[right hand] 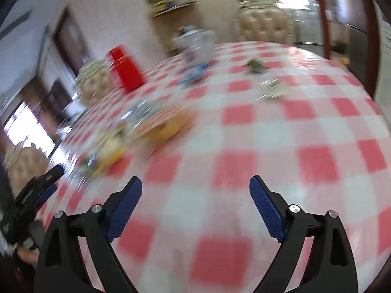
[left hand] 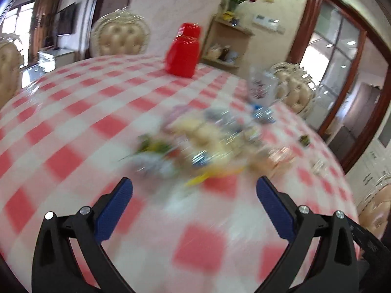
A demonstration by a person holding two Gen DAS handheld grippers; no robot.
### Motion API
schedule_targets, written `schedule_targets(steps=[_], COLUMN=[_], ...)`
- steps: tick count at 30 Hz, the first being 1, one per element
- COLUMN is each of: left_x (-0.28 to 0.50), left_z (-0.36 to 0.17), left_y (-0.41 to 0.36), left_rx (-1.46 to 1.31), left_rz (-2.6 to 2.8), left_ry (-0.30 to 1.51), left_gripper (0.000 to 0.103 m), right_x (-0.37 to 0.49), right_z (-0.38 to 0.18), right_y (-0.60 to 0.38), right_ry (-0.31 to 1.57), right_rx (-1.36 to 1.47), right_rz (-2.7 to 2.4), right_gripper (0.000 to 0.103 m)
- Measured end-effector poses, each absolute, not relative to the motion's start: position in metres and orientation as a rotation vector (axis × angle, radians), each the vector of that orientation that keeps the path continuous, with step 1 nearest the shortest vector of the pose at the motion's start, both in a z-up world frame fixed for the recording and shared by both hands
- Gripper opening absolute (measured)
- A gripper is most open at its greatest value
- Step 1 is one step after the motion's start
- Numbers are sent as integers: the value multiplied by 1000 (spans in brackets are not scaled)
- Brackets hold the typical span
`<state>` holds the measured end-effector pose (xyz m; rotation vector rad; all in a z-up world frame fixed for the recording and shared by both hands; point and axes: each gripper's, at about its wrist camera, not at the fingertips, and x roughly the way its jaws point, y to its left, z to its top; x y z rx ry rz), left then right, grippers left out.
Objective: Organize snacks
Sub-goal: 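Grasp the clear-wrapped round pastry on the table with the right gripper, then grasp the green snack bag with the left gripper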
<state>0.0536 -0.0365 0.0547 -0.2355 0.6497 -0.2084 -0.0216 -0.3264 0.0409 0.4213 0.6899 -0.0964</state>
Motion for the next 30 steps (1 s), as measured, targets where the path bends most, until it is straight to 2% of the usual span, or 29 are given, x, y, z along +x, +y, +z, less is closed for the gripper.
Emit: schedule_targets(steps=[5,10,15,19,20,22,30], left_x=[70,56,63,68,69,72,97], left_z=[54,46,40,37,38,39,61], left_y=[-80,-98,-90,-78,-77,-70,-8], left_rx=[-230,-64,-133,-163,-164,-179,-217], left_rz=[-333,-429,-457,-392,-379,-363,-200], left_ry=[581,569,637,671,674,683,670], left_gripper=[101,101,101,101,101,101,101], right_x=[23,78,130,166,168,168,103], right_z=[34,16,11,3,1,0,24], right_y=[-399,-452,-463,-457,-454,-448,-396], right_ry=[689,743,770,866,885,894,769], right_rx=[472,493,486,388,362,280,337], right_rz=[-245,-365,-400,-476,-485,-496,-227], right_gripper=[87,87,87,87,85,61,58])
